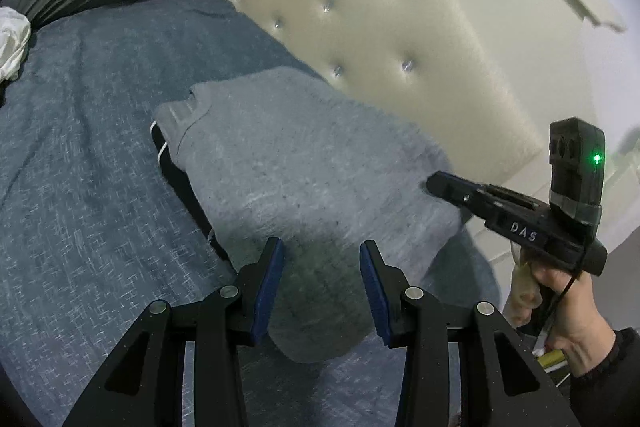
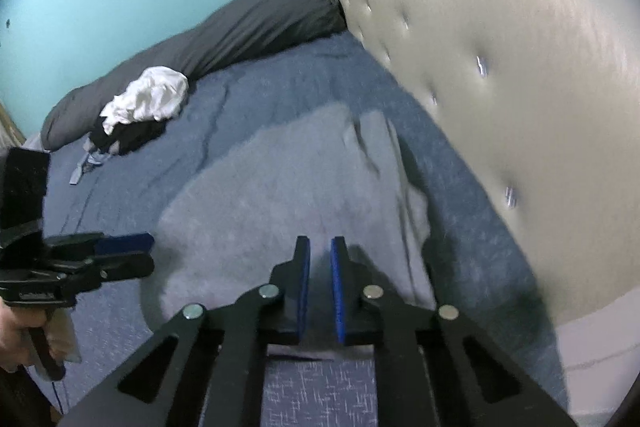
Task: Fold clothes
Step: 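Open both tools and press the folded sweatshirt flat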
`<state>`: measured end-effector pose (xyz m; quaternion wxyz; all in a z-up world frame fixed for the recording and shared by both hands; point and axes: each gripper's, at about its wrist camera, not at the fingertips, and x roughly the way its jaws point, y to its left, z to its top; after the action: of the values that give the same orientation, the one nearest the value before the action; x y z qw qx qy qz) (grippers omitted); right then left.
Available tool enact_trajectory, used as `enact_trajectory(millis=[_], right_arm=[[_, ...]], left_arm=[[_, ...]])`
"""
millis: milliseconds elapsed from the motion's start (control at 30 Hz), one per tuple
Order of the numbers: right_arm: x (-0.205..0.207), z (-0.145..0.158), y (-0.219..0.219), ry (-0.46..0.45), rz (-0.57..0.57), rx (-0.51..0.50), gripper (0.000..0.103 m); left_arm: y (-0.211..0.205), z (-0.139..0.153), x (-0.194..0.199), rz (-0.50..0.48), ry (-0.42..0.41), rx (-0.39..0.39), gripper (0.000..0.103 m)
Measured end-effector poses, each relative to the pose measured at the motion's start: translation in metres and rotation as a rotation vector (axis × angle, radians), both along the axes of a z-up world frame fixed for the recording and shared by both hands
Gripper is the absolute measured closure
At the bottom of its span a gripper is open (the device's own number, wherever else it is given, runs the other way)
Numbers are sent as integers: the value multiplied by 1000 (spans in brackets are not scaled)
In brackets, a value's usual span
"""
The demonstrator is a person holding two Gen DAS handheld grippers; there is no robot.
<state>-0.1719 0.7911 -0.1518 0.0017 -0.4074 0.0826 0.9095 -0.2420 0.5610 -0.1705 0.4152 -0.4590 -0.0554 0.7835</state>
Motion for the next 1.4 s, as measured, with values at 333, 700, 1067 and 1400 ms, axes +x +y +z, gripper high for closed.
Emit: enact_trajectory(millis=[333, 700, 1067, 1400], right_arm=[[17, -45, 14, 6, -94, -49, 103], [-36, 17, 0, 70, -48, 19, 103], [-60, -30, 33, -81, -176, -31, 103], [-28, 2, 27, 48, -178, -98, 103]], left_arm=[[10, -21, 3, -23, 12, -51, 67], [10, -17, 5, -23, 37, -74, 67], [16, -17, 4, -46, 50, -75, 67], [8, -7, 8, -48, 69, -81, 67]])
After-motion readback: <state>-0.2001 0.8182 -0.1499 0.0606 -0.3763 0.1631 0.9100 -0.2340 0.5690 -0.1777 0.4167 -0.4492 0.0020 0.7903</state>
